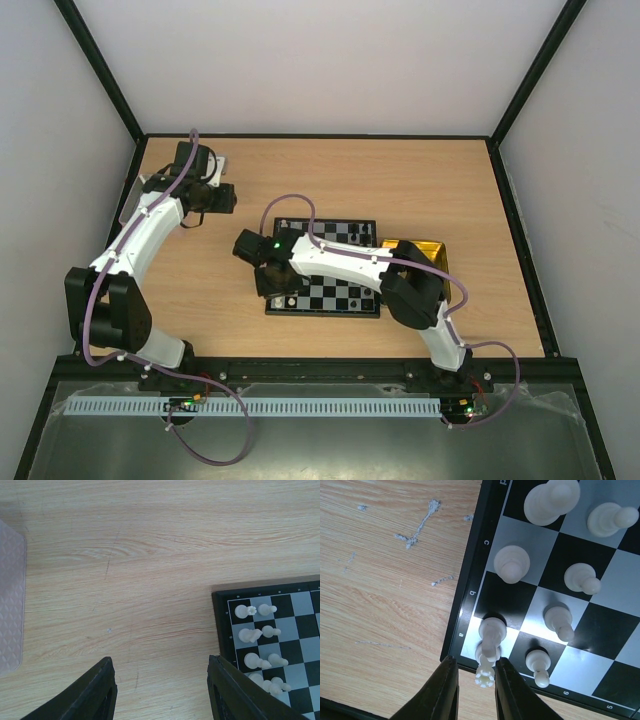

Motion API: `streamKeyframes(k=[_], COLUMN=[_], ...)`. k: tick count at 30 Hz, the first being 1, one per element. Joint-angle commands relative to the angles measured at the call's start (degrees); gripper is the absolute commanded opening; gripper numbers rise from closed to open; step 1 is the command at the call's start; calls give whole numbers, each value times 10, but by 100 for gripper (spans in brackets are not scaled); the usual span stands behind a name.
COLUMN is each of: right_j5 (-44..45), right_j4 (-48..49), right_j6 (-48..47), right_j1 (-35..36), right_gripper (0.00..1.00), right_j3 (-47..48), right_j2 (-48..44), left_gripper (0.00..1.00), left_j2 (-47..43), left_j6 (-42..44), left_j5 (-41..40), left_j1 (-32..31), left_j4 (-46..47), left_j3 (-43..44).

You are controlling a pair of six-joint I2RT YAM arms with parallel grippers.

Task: Set up the chess pieces on the board
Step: Move the chess piece to the chessboard.

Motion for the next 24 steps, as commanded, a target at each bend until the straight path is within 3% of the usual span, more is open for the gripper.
streamKeyframes(k=[1, 24], right_j5=[12, 17], right_j4=[-5, 2], right_j6=[-8, -10], right_j1=[-2, -11], right_gripper=[20, 17], right_j3=[16, 6], right_j2=[15, 20], left_gripper=[52, 52], left_j2=[-6, -13], left_j6=[3, 4], left_j5=[7, 10], left_j1=[-2, -2], left_j4=[-11, -11], left_j3=[-2, -6])
